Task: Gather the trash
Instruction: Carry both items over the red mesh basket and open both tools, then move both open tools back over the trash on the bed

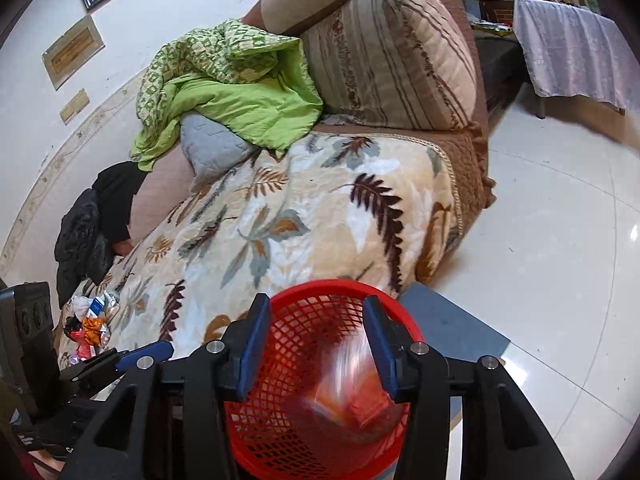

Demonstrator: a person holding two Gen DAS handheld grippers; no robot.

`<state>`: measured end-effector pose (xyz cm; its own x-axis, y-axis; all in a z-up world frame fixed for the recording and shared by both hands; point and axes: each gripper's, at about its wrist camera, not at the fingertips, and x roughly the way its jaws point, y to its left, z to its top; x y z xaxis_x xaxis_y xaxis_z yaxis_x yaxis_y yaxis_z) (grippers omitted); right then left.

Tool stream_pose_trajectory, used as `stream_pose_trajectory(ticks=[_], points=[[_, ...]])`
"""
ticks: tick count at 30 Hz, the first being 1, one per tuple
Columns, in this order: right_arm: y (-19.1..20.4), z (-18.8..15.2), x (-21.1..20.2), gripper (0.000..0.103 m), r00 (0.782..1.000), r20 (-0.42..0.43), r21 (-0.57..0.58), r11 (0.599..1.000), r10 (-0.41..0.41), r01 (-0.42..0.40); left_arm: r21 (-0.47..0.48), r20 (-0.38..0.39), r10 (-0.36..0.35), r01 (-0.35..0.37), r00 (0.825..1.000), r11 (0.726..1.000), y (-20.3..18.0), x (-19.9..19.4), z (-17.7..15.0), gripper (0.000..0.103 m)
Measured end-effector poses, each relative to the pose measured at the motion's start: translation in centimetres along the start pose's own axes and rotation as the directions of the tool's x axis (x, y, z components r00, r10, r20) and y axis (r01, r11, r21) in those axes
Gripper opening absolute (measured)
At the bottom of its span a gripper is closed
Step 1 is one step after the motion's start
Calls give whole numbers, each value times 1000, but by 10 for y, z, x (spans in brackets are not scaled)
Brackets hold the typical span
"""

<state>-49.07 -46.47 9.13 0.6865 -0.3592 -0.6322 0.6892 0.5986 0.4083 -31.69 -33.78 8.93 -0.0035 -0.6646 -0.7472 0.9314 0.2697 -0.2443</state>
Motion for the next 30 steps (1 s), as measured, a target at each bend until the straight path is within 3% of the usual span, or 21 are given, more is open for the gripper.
stream_pose_trajectory(ticks=[7, 12, 16, 21, 24, 26, 30], points=[[33, 3, 18, 53, 997, -40, -18, 997, 68, -69, -32, 79, 106, -104, 991, 994, 39, -44, -12, 74], [87, -7, 39, 53, 986, -97, -102, 984, 138, -148, -117, 115, 187, -174, 976, 978, 81, -81, -28, 74], [140, -22, 57, 54, 970, -152, -196, 956, 191, -219, -189, 138, 264, -237, 955, 953, 118, -114, -51, 74], [208, -44, 79, 54, 939, -239, -286, 906, 248, -312, -303, 139, 373, -319, 917, 898, 171, -154, -84, 74], [249, -60, 92, 56, 919, -285, -336, 869, 273, -363, -406, 126, 454, -372, 882, 835, 213, -183, -106, 74], [276, -72, 103, 57, 902, -328, -366, 842, 283, -397, -484, 113, 510, -401, 853, 778, 243, -202, -121, 74], [319, -88, 116, 57, 861, -401, -385, 795, 314, -469, -638, 52, 644, -470, 764, 610, 310, -238, -150, 74]])
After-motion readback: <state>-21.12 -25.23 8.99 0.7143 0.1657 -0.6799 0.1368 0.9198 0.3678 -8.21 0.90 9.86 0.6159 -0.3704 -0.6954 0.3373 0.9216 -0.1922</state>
